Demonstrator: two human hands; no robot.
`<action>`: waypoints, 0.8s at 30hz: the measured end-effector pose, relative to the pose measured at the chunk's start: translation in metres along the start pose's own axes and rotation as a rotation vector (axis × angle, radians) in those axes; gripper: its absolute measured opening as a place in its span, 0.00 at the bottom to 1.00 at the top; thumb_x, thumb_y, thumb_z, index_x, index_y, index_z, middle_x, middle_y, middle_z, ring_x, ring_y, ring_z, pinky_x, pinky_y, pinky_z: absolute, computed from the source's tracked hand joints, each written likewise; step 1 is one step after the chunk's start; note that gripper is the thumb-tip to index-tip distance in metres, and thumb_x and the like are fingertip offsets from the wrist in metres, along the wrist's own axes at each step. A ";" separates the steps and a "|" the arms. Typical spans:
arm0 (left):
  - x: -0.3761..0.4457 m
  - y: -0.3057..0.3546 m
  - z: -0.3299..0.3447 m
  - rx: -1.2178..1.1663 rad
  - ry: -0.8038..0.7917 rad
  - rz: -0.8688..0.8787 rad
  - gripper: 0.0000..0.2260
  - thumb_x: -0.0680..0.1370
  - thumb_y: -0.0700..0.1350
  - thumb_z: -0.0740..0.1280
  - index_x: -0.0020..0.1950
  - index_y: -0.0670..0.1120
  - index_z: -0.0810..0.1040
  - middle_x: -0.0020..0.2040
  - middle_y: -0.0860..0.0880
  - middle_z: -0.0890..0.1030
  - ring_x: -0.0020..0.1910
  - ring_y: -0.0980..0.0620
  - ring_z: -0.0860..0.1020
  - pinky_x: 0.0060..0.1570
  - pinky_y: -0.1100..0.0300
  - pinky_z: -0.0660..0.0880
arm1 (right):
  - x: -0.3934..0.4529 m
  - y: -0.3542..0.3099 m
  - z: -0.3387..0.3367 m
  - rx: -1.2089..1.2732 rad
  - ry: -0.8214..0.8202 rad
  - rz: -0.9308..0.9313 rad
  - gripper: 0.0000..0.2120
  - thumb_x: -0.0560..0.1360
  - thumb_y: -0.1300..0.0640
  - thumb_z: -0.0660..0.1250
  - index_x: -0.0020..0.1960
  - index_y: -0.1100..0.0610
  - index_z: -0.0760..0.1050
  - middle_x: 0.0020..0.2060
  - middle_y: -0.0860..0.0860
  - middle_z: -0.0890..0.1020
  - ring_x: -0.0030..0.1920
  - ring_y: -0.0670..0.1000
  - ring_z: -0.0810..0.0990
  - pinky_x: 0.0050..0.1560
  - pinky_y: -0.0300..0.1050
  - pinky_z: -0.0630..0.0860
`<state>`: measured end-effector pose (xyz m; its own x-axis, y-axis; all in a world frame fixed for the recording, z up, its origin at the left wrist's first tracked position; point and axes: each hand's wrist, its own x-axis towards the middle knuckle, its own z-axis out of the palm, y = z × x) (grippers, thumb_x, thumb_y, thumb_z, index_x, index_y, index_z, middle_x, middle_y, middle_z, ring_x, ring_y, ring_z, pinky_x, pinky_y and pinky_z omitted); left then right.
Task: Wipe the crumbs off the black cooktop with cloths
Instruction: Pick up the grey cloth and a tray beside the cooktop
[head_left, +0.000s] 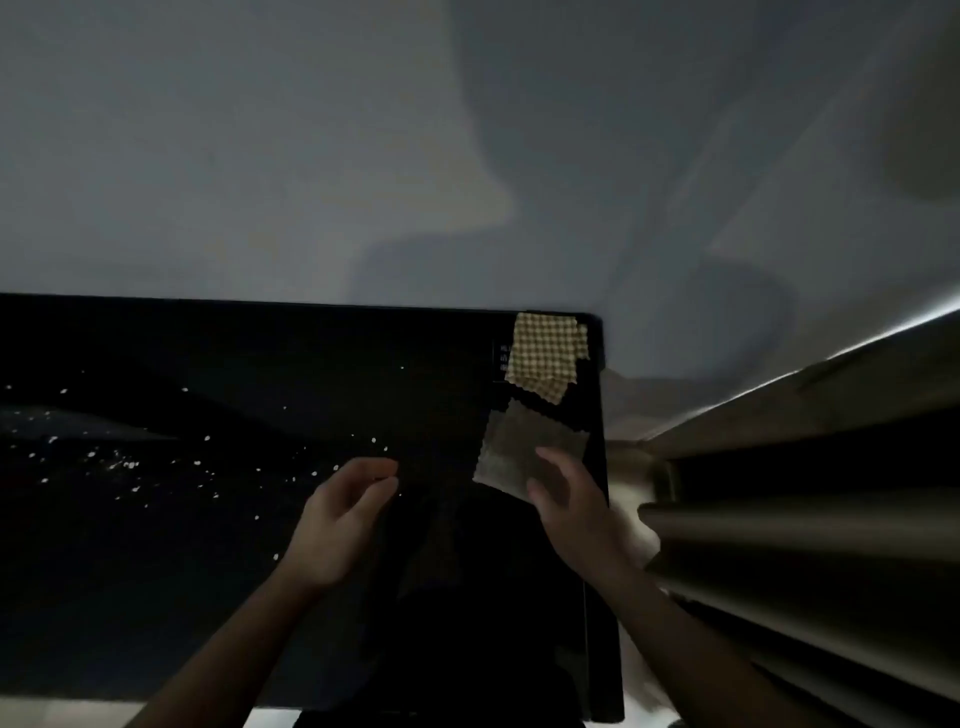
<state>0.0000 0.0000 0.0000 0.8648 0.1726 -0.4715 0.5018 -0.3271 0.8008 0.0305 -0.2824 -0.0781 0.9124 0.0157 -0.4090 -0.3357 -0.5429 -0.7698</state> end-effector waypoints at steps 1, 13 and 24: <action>0.002 0.000 0.002 -0.008 0.001 -0.021 0.07 0.82 0.47 0.68 0.58 0.53 0.83 0.54 0.57 0.86 0.53 0.65 0.82 0.56 0.61 0.76 | 0.014 0.006 0.005 -0.072 0.004 -0.037 0.23 0.81 0.58 0.71 0.76 0.52 0.73 0.74 0.48 0.74 0.73 0.44 0.71 0.77 0.42 0.68; -0.015 -0.018 -0.020 0.061 0.037 -0.059 0.06 0.80 0.44 0.70 0.54 0.54 0.84 0.52 0.60 0.86 0.52 0.62 0.84 0.51 0.69 0.79 | 0.092 0.020 0.010 -0.030 0.113 0.403 0.35 0.75 0.57 0.75 0.79 0.59 0.66 0.67 0.60 0.80 0.67 0.63 0.80 0.63 0.50 0.77; -0.088 -0.028 -0.097 -0.064 0.045 -0.036 0.07 0.81 0.47 0.69 0.57 0.56 0.83 0.54 0.57 0.86 0.53 0.61 0.83 0.55 0.59 0.78 | -0.011 -0.073 0.045 0.106 -0.056 0.150 0.10 0.82 0.63 0.63 0.61 0.56 0.79 0.55 0.52 0.84 0.57 0.53 0.83 0.57 0.47 0.78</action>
<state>-0.0880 0.0837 0.0550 0.8451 0.2254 -0.4848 0.5317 -0.2603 0.8059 0.0345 -0.2054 -0.0399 0.8369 -0.0108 -0.5473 -0.4924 -0.4515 -0.7441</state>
